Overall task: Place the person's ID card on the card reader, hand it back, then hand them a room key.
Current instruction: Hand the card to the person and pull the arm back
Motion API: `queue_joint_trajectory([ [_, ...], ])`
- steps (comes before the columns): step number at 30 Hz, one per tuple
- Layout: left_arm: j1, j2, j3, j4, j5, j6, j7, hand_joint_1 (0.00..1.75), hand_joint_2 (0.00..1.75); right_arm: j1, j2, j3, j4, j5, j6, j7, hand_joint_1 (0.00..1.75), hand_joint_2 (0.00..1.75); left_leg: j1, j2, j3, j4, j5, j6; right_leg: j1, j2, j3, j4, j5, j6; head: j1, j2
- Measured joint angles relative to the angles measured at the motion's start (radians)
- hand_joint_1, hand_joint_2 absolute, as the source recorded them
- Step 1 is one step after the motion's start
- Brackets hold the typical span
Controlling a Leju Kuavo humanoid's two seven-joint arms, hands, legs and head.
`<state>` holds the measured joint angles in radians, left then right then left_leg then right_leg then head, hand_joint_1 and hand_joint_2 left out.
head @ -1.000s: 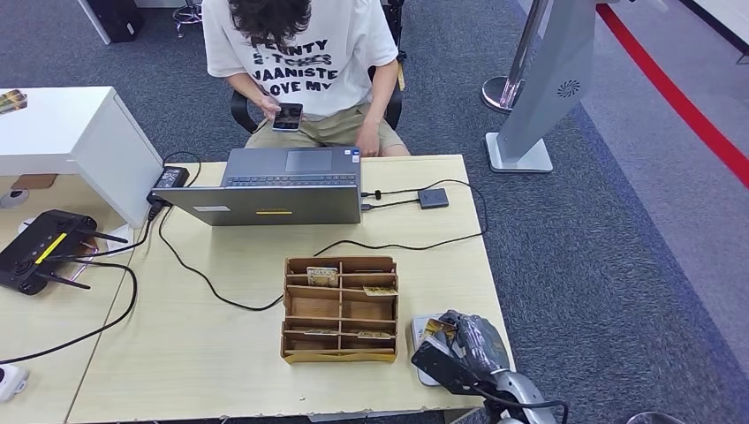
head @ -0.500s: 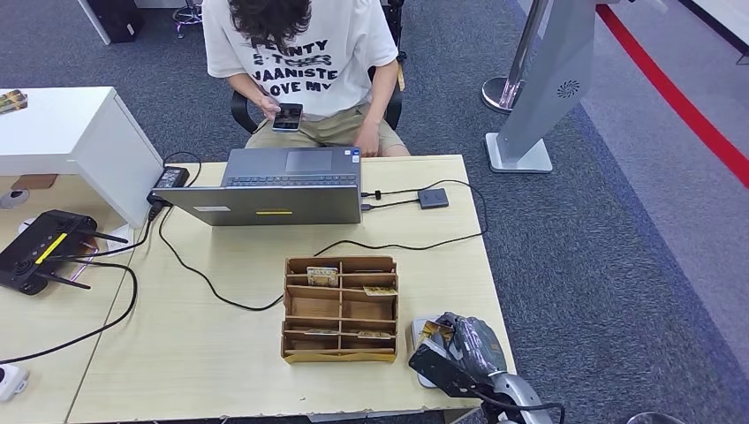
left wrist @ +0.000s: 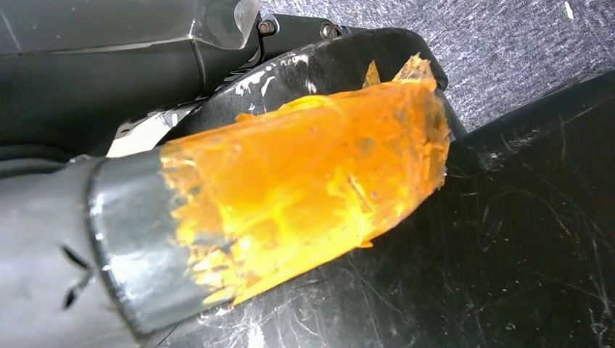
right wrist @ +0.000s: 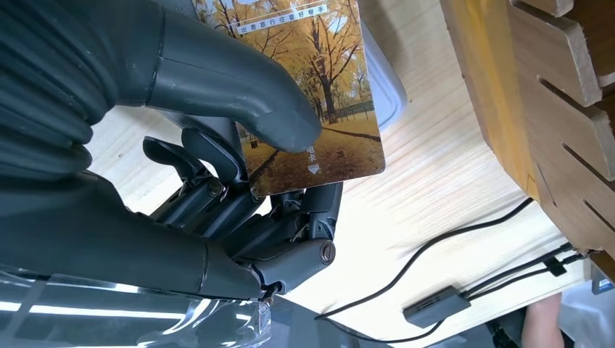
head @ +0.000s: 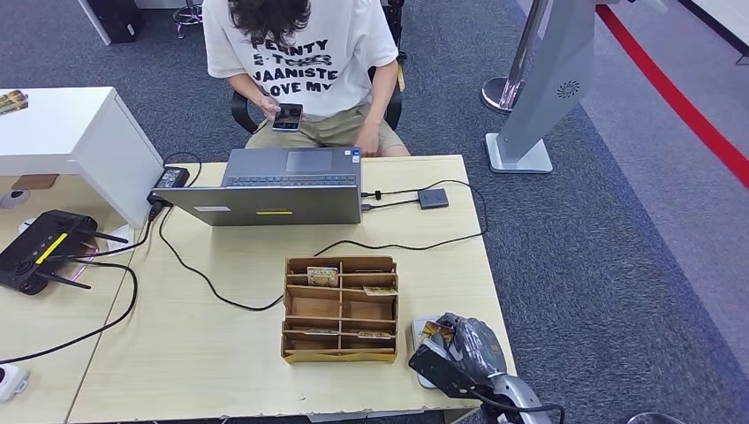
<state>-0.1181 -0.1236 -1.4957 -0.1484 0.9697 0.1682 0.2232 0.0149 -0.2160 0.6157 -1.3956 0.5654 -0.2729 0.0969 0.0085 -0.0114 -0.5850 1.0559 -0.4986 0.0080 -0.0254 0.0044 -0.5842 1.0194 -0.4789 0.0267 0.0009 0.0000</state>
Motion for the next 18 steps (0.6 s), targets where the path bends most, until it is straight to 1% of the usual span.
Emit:
queue_joint_trajectory([
  [18, -0.001, 0.000, 0.000, 0.000, 0.006, 0.000, 0.000, 0.00, 0.00, 0.012, 0.000, 0.000, -0.001, -0.017, -0.034, 0.007, 1.75, 1.75, 0.000, 0.000, 0.000, 0.000, 0.000, 0.000, 0.000, 0.000, 0.000, 0.000, 0.000, 0.000, 0.000, 0.000],
])
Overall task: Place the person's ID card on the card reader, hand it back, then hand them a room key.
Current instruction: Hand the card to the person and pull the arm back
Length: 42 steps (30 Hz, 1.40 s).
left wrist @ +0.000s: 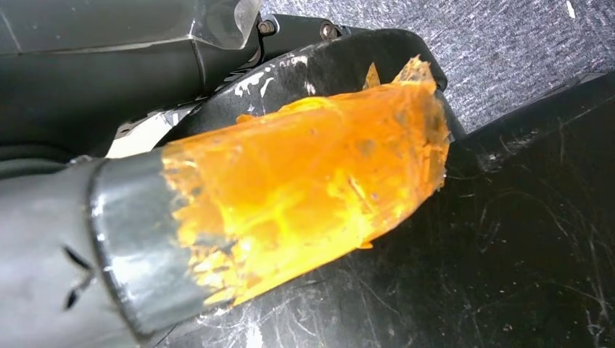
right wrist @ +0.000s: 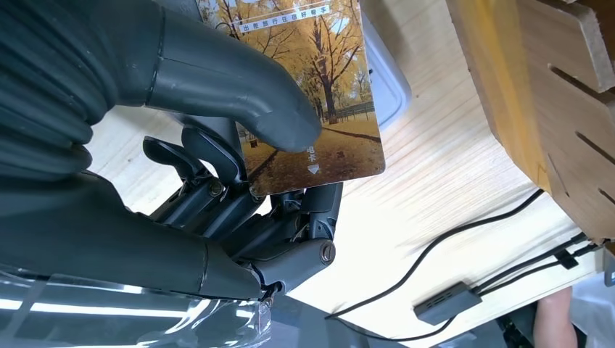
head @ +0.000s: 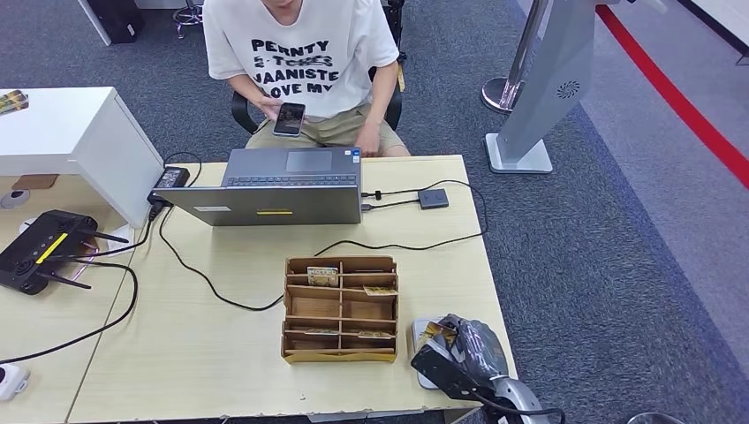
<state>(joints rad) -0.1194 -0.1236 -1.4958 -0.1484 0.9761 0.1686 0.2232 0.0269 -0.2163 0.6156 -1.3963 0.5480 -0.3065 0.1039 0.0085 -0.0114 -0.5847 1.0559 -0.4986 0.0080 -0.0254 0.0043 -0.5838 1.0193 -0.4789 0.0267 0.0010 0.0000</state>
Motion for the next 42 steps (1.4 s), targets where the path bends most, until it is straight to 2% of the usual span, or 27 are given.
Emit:
queue_joint_trajectory([
  [9, 0.000, 0.000, 0.000, 0.000, 0.008, 0.001, -0.002, 0.00, 0.00, 0.017, 0.001, -0.010, -0.019, -0.005, -0.049, -0.012, 1.75, 1.75, 0.000, 0.000, 0.000, 0.000, 0.000, 0.000, 0.000, 0.000, 0.000, 0.000, 0.000, 0.000, 0.000, 0.000],
  [25, 0.000, -0.003, 0.000, 0.000, 0.037, 0.011, -0.013, 0.00, 0.00, 0.089, 0.075, -0.085, -0.251, 0.079, -0.308, -0.181, 1.75, 1.75, 0.000, 0.000, -0.001, 0.000, 0.000, 0.000, 0.000, 0.000, -0.001, 0.000, 0.000, 0.000, 0.000, 0.000],
  [35, 0.000, -0.003, 0.000, 0.000, 0.038, 0.011, -0.015, 0.00, 0.00, 0.104, 0.096, -0.101, -0.326, 0.087, -0.323, -0.199, 1.75, 1.75, 0.000, 0.000, -0.001, 0.000, 0.000, 0.000, 0.000, 0.000, -0.001, 0.000, 0.000, 0.000, 0.000, 0.000],
  [42, 0.000, -0.003, 0.000, 0.000, 0.030, 0.007, -0.016, 0.00, 0.00, 0.083, 0.104, -0.099, -0.374, 0.145, -0.330, -0.284, 1.75, 1.75, 0.000, 0.000, -0.002, 0.000, 0.000, 0.000, 0.000, 0.000, -0.001, 0.001, 0.000, 0.000, 0.000, 0.000],
])
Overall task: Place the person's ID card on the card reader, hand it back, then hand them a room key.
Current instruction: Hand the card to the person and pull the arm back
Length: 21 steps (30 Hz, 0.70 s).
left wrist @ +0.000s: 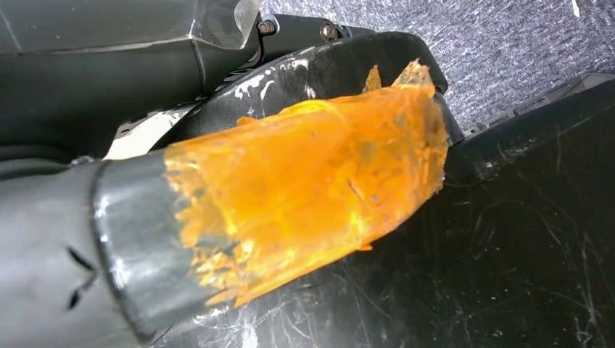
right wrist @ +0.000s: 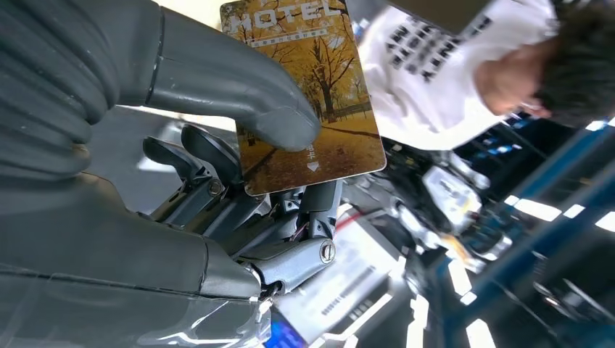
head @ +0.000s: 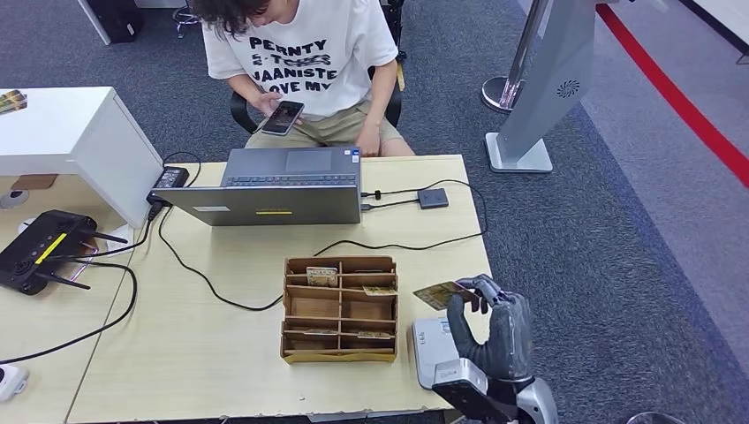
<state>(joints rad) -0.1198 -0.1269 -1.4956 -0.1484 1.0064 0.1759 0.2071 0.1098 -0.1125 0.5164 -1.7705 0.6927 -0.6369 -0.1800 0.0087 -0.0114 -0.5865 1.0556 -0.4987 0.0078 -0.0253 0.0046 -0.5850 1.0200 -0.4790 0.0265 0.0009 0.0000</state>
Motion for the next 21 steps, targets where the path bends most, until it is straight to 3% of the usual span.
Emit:
queue_joint_trajectory([
  [5, -0.004, 0.001, -0.002, 0.000, -0.026, -0.012, -0.001, 0.00, 0.00, -0.115, 0.003, 0.037, -0.004, 0.136, 0.007, 0.014, 1.75, 1.75, 0.000, 0.000, 0.000, 0.000, 0.002, -0.001, 0.000, 0.001, 0.000, 0.000, 0.001, 0.000, 0.000, 0.000],
  [12, -0.007, 0.005, -0.022, 0.000, -0.087, -0.034, -0.001, 0.00, 0.00, -0.379, 0.040, 0.112, 0.058, 0.319, 0.072, 0.096, 1.75, 1.75, 0.000, 0.000, 0.000, 0.000, 0.005, -0.001, 0.000, 0.000, 0.000, 0.001, 0.002, 0.000, 0.000, 0.000],
  [21, -0.029, 0.009, -0.028, 0.000, -0.204, -0.078, 0.033, 0.00, 0.00, -0.682, 0.113, 0.130, 0.326, 0.495, 0.126, 0.204, 1.75, 1.75, 0.000, -0.002, 0.000, 0.000, 0.006, -0.002, 0.000, -0.001, 0.000, 0.002, 0.002, -0.001, 0.000, 0.000],
])
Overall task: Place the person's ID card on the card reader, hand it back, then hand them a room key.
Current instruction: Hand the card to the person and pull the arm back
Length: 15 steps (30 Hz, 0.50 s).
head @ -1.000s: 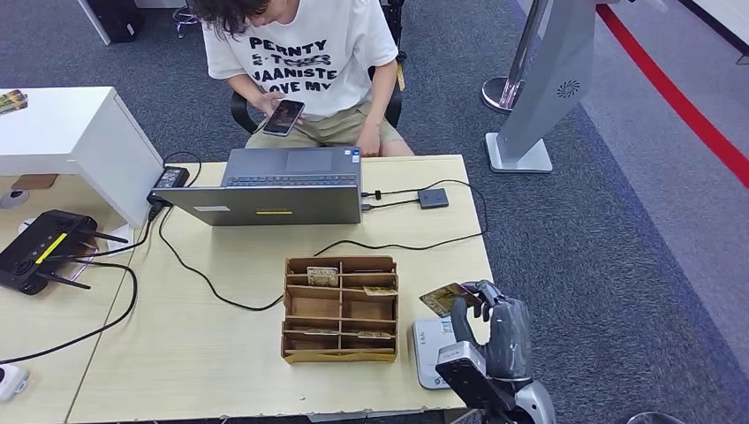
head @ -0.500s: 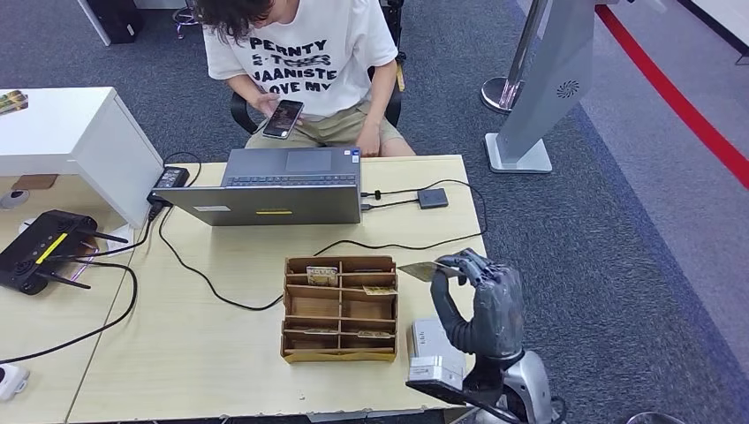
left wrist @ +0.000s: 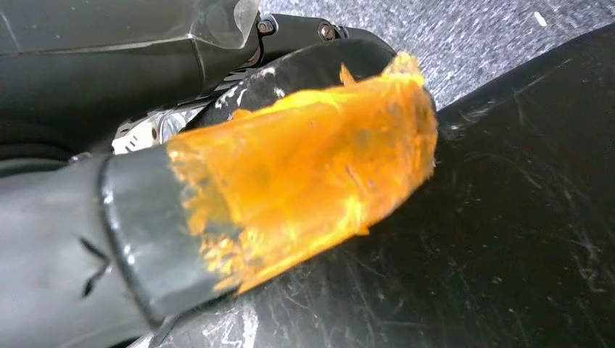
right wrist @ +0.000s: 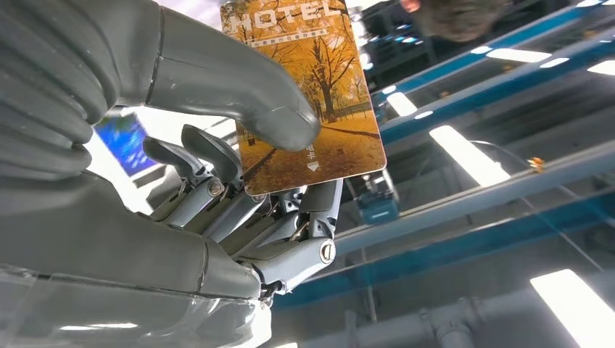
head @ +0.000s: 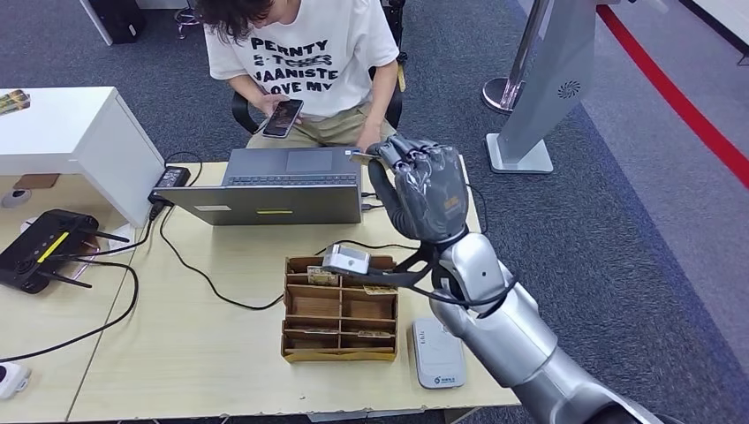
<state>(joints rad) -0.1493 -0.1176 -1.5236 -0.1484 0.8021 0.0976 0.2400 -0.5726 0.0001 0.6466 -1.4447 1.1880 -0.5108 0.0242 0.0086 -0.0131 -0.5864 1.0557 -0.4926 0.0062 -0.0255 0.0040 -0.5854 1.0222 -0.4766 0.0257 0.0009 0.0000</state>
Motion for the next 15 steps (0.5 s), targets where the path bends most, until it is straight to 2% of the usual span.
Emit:
queue_joint_trajectory([
  [6, -0.001, 0.000, -0.005, 0.000, -0.039, -0.002, -0.009, 0.00, 0.00, -0.101, 0.027, -0.053, 0.175, 0.061, -0.023, 0.033, 1.75, 1.75, 0.000, -0.001, 0.000, 0.000, 0.000, 0.000, 0.000, 0.000, 0.000, 0.000, 0.000, 0.000, 0.000, 0.000],
  [15, -0.008, 0.000, -0.005, 0.000, -0.076, -0.013, -0.009, 0.00, 0.00, -0.166, 0.048, -0.156, 0.362, 0.132, -0.057, 0.056, 1.75, 1.75, 0.000, -0.001, -0.001, 0.000, 0.000, 0.000, 0.000, -0.001, -0.001, 0.000, 0.000, 0.000, 0.000, 0.000],
])
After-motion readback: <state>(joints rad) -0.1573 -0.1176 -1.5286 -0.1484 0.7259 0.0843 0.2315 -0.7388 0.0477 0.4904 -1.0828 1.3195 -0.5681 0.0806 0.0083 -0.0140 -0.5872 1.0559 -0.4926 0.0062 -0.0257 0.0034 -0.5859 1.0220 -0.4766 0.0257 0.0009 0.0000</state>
